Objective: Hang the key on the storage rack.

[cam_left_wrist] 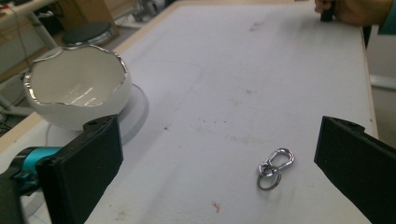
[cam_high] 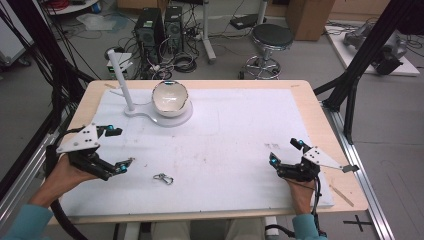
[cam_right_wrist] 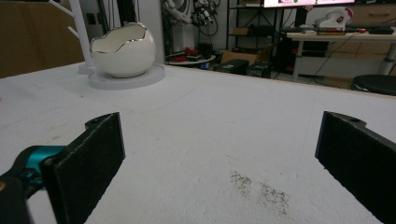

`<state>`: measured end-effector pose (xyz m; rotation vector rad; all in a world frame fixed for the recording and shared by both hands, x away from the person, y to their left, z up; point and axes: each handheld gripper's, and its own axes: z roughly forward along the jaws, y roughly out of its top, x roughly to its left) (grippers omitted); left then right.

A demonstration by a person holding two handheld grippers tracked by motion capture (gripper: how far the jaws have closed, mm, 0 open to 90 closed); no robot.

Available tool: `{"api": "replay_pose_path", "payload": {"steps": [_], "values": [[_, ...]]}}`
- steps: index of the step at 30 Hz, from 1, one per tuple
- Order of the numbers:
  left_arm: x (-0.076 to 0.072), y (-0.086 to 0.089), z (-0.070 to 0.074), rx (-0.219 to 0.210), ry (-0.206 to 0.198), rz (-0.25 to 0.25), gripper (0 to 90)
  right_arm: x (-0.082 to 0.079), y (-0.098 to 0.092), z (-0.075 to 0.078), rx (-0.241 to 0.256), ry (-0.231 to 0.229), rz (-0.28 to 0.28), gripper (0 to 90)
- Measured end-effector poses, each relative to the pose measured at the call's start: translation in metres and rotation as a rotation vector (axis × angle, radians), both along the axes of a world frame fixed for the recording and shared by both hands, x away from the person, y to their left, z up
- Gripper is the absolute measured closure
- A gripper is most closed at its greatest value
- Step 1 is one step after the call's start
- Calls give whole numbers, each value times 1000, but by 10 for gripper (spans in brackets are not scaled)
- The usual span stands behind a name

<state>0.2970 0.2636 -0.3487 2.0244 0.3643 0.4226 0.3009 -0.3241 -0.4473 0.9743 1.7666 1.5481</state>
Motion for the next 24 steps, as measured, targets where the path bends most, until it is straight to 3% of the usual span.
{"api": "replay_pose_path", "payload": {"steps": [5, 12, 17, 22, 24], "values": [[5, -19, 0, 92, 31, -58, 17, -1, 0, 0, 3, 6, 1, 6], [9, -40, -13, 203, 75, -113, 17, 0, 0, 0, 1, -4, 0, 6], [11, -53, -23, 263, 102, -138, 25, 0, 0, 0, 4, 2, -1, 6], [9, -60, -33, 274, 126, -150, 25, 0, 0, 0, 2, 0, 0, 6], [9, -63, -39, 301, 136, -153, 25, 0, 0, 0, 2, 0, 0, 7]]}}
